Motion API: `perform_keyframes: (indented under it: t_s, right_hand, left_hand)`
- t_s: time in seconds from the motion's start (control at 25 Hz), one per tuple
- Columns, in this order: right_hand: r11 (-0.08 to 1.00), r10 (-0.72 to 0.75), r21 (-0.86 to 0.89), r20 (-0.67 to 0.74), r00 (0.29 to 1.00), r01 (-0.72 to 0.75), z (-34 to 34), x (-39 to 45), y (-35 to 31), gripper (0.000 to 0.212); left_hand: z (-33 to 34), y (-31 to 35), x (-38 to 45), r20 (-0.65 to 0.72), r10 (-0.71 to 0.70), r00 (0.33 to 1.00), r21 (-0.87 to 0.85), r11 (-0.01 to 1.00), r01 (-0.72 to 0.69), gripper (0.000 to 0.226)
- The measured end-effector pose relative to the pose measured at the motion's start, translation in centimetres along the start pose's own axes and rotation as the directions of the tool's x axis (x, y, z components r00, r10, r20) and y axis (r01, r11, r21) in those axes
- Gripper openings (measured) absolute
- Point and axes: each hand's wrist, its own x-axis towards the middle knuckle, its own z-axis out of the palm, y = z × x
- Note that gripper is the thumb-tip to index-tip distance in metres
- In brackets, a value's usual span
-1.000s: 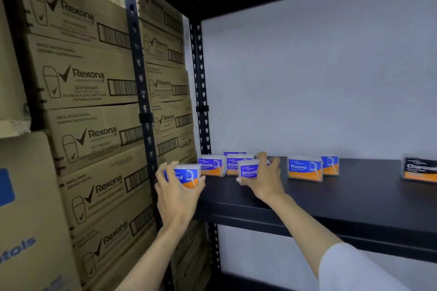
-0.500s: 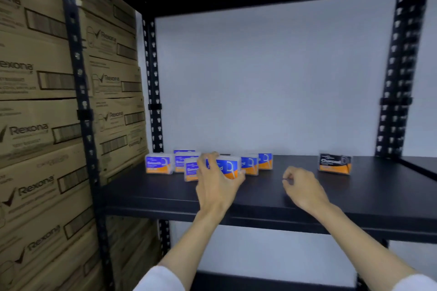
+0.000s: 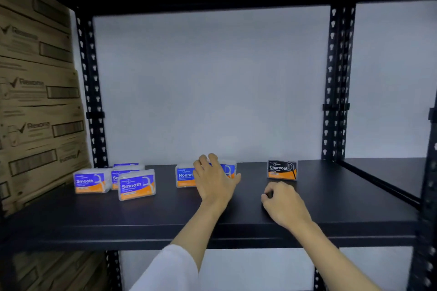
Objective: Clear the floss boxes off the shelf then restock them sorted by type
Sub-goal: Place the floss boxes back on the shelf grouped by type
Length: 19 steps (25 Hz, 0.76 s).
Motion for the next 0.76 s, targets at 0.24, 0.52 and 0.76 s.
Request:
perform_keyframes:
  t_s: [0.24,0.52,0.76]
  right_hand:
    - [1.0,-0.009,-0.007,-0.036,0.999,0.009,0.1,-0.1,0.0,0.014]
    - [1.0,-0.023,-0.001,-0.025,0.999,0.023,-0.1,-0.3,-0.2,0.014]
    - [1.0,0.0,-0.008,0.009,1.0,0.0,-0.3,-0.6,-0.6,0.013]
  left_hand:
    - [0.1,-0.2,-0.2,0.123,-0.005,0.992,0.172,0.985,-0.017,0.097]
    - [-3.1,-6.7,-0.4,-0.071,-0.007,0.997,0.048,0.999,0.01,0.056]
    - [-5.0,-14.5,0.8,0.012,-0.219,0.976,0.202,0.956,0.212,0.044]
